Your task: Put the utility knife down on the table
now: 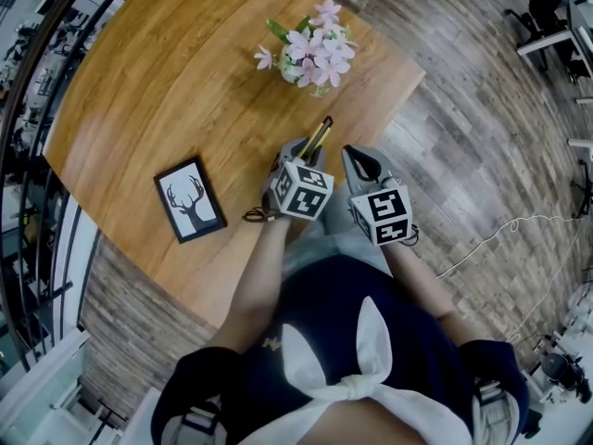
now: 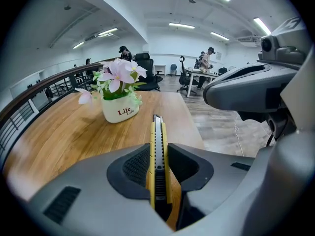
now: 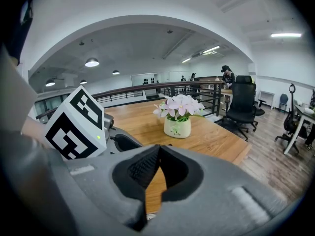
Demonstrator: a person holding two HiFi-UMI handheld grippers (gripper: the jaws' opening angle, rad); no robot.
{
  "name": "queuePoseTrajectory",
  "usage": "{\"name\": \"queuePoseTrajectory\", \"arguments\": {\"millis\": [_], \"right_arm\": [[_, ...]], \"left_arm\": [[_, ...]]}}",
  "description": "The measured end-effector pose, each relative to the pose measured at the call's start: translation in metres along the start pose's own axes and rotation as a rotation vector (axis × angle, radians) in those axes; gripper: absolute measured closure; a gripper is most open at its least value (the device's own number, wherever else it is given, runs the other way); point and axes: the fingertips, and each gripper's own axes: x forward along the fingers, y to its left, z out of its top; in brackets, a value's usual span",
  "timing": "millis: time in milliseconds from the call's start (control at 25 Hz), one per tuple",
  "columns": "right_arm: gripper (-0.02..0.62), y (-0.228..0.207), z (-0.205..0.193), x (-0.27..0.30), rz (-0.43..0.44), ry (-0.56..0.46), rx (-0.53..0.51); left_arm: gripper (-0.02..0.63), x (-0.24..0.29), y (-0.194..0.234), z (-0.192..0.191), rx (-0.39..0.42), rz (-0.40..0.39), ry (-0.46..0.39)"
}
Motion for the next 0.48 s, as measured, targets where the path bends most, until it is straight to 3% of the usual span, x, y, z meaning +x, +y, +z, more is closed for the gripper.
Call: {"name": "queuePoseTrajectory", "arguments": {"millis": [480], "right_arm": [[0.597, -0.003, -0.001, -0.001, -0.004, 0.013, -0.008]], "left_arm": [[0.480, 0.016, -0.005, -0.021, 0.027, -0.013, 0.061]]}}
